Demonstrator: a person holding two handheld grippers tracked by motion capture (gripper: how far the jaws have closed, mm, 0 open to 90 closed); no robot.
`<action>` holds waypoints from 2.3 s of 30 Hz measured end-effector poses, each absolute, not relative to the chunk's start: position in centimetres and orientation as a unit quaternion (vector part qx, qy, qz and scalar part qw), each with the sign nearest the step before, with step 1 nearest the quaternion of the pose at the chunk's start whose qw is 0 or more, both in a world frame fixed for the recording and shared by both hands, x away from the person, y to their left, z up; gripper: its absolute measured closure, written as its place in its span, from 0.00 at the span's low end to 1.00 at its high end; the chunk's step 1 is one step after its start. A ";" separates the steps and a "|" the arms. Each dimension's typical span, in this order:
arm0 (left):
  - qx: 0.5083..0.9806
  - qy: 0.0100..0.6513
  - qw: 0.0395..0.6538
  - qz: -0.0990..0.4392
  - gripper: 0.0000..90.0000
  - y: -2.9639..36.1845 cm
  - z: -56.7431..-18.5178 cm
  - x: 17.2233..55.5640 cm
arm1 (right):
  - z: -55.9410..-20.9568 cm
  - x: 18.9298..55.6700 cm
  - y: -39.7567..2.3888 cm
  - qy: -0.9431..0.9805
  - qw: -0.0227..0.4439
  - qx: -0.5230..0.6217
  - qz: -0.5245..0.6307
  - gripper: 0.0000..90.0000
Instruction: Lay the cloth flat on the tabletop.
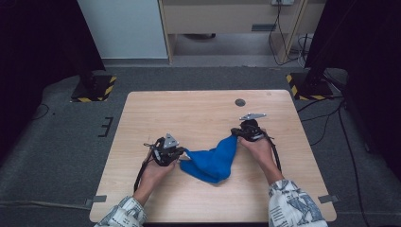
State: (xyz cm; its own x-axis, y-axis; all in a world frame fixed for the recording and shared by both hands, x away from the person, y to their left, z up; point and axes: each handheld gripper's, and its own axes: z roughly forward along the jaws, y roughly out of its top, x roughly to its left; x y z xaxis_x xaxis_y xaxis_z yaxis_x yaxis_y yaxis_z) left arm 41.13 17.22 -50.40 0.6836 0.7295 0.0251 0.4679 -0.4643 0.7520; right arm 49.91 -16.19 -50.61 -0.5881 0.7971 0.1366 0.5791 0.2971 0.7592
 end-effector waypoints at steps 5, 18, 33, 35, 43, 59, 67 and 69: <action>0.831 0.356 0.391 0.172 0.97 17.1 -49.3 41.4 | -49.1 48.2 -17.5 0.771 0.149 0.424 0.450 0.97; 0.815 0.361 0.414 0.184 0.98 17.9 -45.9 42.6 | -44.6 45.1 -19.9 0.739 0.172 0.404 0.512 0.98; 0.804 0.355 0.425 0.215 0.98 18.7 -41.6 43.2 | -41.1 44.4 -20.7 0.727 0.194 0.388 0.532 0.98; 0.804 0.353 0.427 0.217 0.98 18.7 -41.0 43.4 | -40.6 44.3 -20.8 0.726 0.198 0.386 0.534 0.98; 0.799 0.354 0.435 0.219 0.98 18.5 -40.0 43.8 | -39.7 44.3 -20.9 0.719 0.206 0.385 0.541 0.98; 0.798 0.347 0.437 0.227 0.98 18.7 -38.4 43.7 | -37.9 43.7 -20.8 0.712 0.221 0.373 0.552 0.98; 0.802 0.335 0.438 0.228 0.98 18.2 -38.1 43.1 | -38.1 43.0 -21.4 0.710 0.224 0.375 0.553 0.98; 0.802 0.334 0.441 0.227 0.98 18.1 -38.0 43.0 | -38.1 42.7 -21.7 0.709 0.226 0.374 0.553 0.98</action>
State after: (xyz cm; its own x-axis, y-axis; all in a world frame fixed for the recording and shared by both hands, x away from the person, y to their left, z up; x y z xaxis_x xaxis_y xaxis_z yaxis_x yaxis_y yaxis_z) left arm 42.96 18.13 -37.99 0.6742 0.7353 0.0690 0.3355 -0.3882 0.8583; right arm 42.72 -21.75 -38.12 -0.6185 0.7802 0.0932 0.2804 0.1083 0.9538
